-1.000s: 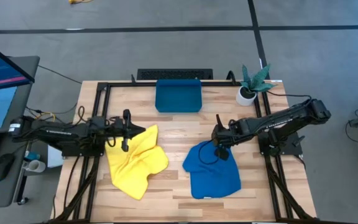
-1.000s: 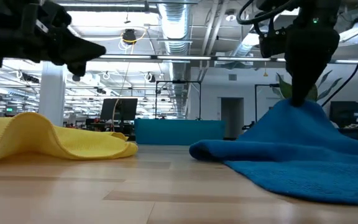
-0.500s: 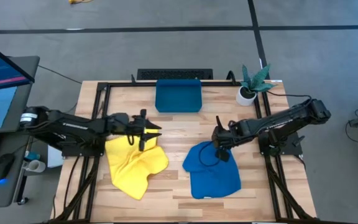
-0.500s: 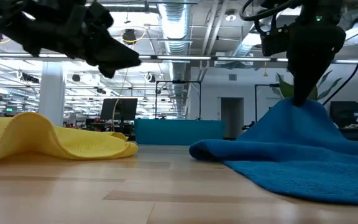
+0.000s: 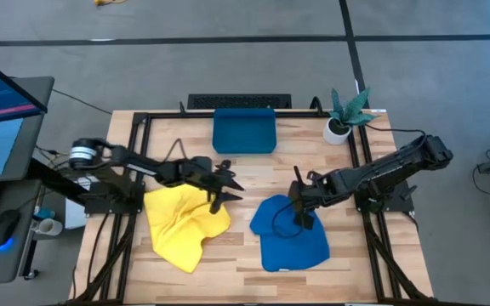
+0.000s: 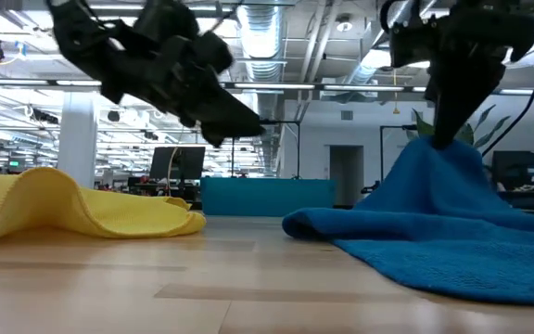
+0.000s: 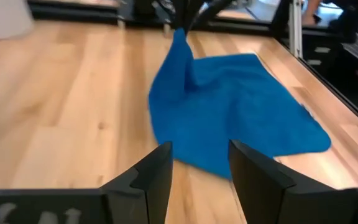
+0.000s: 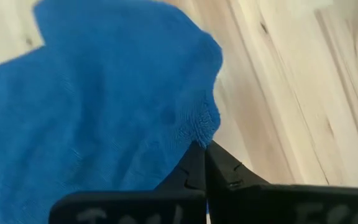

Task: Roll microfiber towels into tight, uniform cylinder then place into a basket
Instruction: Roll the blue microfiber cloth

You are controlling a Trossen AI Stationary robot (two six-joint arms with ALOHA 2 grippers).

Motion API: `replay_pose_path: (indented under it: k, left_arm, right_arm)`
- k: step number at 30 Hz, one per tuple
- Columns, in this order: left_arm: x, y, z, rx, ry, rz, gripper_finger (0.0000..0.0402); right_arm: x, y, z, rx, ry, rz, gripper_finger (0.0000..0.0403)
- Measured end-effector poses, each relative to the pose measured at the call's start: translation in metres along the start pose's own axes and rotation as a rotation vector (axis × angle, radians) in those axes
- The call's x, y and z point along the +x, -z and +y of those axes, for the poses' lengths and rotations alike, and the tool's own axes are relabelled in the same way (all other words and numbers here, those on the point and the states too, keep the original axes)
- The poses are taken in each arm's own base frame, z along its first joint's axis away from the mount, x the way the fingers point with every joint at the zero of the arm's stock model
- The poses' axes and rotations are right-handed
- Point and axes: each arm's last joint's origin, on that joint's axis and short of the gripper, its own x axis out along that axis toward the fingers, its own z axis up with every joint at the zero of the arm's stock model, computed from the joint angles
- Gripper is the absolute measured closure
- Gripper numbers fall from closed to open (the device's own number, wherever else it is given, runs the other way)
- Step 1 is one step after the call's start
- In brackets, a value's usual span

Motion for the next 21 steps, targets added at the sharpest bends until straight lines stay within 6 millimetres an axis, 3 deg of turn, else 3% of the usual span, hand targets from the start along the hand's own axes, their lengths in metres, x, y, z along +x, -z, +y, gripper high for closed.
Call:
replay_pose_path:
  k: [8, 14, 21]
  left_arm:
    - [0.038, -0.009, 0.007, 0.051, 0.154, 0.010, 0.0254]
    - [0.045, -0.020, 0.007, 0.162, 0.164, -0.030, 0.0254]
    - [0.046, -0.018, 0.002, 0.254, 0.178, -0.010, 0.0254]
  right_arm:
    - [-0.001, -0.003, 0.010, -0.071, -0.046, -0.073, 0.0395]
    - [-0.003, -0.002, 0.018, -0.121, -0.073, -0.103, 0.0398]
    - [-0.006, -0.011, 0.025, -0.201, -0.125, -0.211, 0.0396]
